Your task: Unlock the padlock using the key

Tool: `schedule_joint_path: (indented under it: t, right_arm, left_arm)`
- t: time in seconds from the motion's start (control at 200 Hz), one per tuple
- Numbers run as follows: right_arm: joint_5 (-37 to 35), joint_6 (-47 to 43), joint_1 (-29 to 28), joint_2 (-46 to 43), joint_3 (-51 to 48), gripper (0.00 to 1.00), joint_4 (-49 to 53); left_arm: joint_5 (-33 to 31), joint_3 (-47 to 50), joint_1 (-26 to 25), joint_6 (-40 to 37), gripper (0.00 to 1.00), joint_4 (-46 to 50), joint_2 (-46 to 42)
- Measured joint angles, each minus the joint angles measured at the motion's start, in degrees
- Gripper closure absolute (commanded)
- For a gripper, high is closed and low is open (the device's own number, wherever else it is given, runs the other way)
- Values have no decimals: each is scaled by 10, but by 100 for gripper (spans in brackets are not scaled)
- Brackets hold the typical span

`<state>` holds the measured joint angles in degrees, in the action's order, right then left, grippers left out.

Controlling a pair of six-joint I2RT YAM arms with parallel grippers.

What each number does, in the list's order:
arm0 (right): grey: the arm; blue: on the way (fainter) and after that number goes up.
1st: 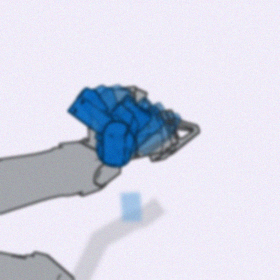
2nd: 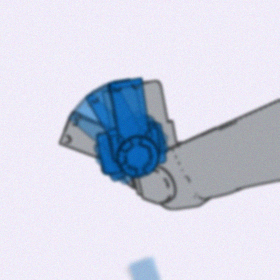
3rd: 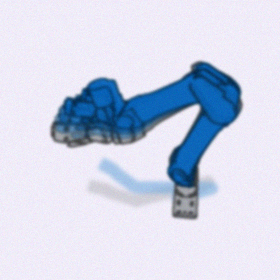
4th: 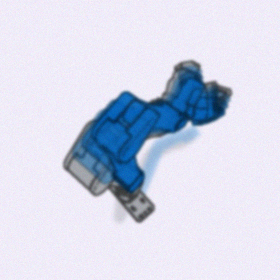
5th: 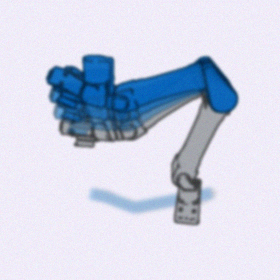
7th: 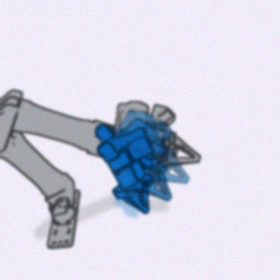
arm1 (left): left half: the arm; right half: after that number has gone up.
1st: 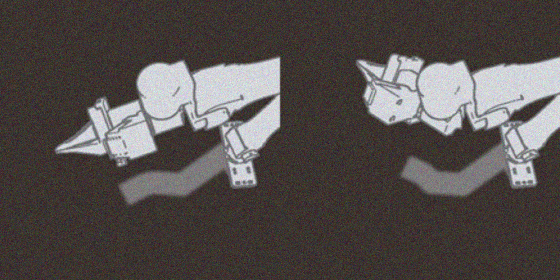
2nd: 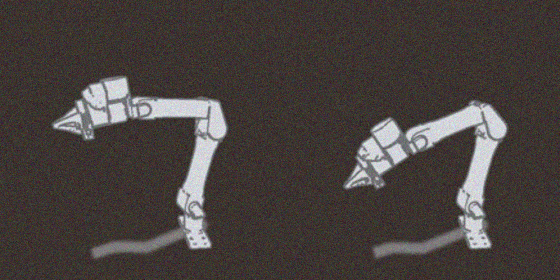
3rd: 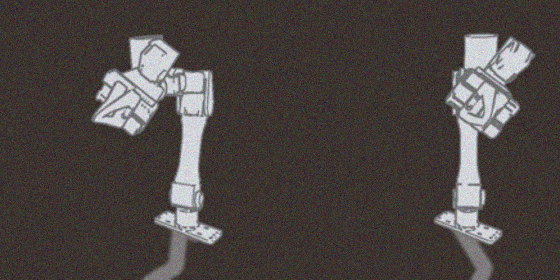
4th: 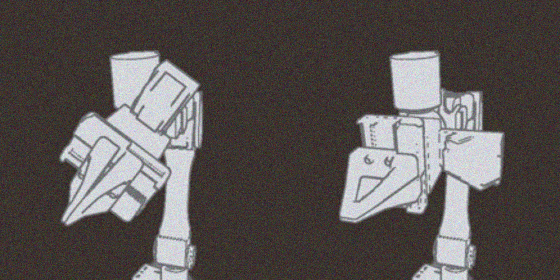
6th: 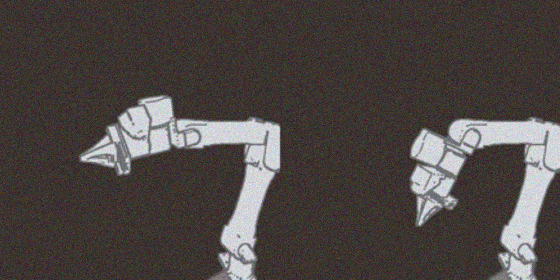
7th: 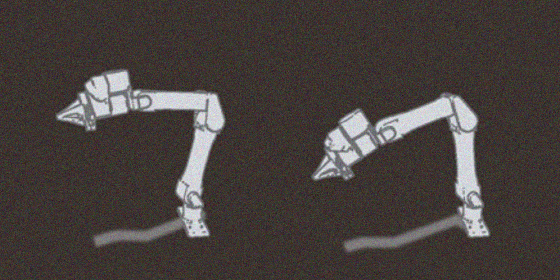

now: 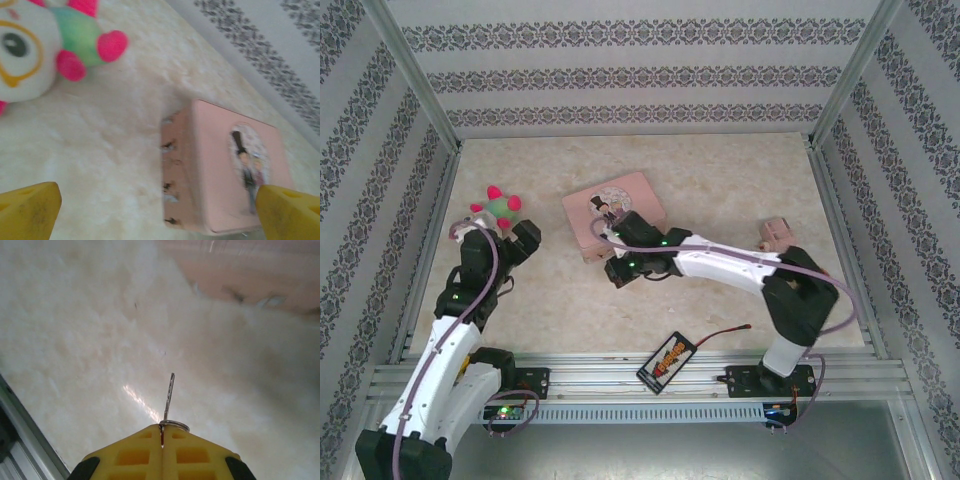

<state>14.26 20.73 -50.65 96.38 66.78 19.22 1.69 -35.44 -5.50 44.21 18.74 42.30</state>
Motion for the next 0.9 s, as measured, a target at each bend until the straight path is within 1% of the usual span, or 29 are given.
schedule_joint_path:
  t: [0.105, 0.17, 0.255, 0.33, 0.41, 0.535, 0.725, 0.899]
  right_arm:
    - [-3, -17, 17, -63, -47, 100, -55]
    - [-9, -28, 23, -94, -74, 100, -85]
    - [-18, -43, 28, -134, -116, 100, -136]
    - [-31, -56, 29, -168, -160, 100, -186]
    - [-49, -67, 29, -199, -204, 100, -236]
    - [-73, -85, 29, -223, -234, 100, -291]
    - [-100, -102, 29, -241, -243, 100, -342]
    - [-122, -107, 29, -245, -252, 100, -358]
  left_arm:
    - [51, -33, -6, 21, 5, 0, 31]
    - [69, -41, -23, 39, 9, 0, 47]
    - [73, -52, -74, 57, 12, 2, 66]
    - [64, -71, -134, 71, 17, 2, 89]
    - [55, -95, -186, 82, 19, -3, 118]
    - [51, -122, -238, 100, 25, -34, 180]
    - [51, -183, -292, 106, 36, -64, 284]
    - [42, -229, -307, 103, 47, -75, 320]
